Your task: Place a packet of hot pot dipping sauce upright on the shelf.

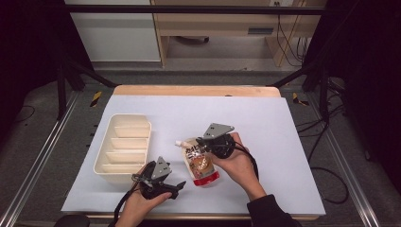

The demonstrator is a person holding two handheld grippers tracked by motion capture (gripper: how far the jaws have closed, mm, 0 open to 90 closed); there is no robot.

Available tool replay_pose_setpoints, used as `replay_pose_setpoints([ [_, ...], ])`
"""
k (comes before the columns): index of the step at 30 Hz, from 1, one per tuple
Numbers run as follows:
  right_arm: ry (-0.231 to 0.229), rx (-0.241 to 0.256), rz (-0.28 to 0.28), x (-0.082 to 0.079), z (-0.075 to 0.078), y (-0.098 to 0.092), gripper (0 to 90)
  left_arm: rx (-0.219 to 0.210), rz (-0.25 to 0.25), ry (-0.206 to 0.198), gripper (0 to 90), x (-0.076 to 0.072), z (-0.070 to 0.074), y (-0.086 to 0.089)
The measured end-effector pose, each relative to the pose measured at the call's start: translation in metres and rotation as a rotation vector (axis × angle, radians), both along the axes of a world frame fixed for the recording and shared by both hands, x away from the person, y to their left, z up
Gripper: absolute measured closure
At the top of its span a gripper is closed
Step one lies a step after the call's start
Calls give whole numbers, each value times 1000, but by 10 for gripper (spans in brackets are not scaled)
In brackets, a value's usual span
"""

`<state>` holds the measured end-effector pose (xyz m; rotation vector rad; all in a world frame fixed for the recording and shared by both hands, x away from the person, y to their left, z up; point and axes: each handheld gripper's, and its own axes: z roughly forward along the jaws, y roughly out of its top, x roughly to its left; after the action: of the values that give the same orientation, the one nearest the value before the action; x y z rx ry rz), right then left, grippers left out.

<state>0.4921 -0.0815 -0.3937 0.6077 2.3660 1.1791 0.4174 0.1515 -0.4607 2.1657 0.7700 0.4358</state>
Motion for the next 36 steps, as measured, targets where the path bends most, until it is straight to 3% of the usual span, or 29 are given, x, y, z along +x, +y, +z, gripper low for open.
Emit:
replay_pose_setpoints([
  [11, -49, 25, 0, -7, 18, -5, 900, -1, 7, -13, 136, 0, 3, 3],
  [19, -56, 27, 38, -15, 22, -2, 900, -14, 14, -34, 137, 0, 11, 9],
  [26, -69, 10, 105, -27, 29, 1, 900, -48, 21, -88, 140, 4, 42, 20],
  [28, -74, 3, 133, -34, 30, 4, 900, -26, -5, -109, 148, 6, 56, 21],
  [35, -91, -13, 183, -44, 32, 10, 900, 2, -67, -131, 184, 12, 76, 19],
  [36, -90, -13, 194, -45, 33, 10, 900, 3, -97, -130, 197, 14, 80, 16],
])
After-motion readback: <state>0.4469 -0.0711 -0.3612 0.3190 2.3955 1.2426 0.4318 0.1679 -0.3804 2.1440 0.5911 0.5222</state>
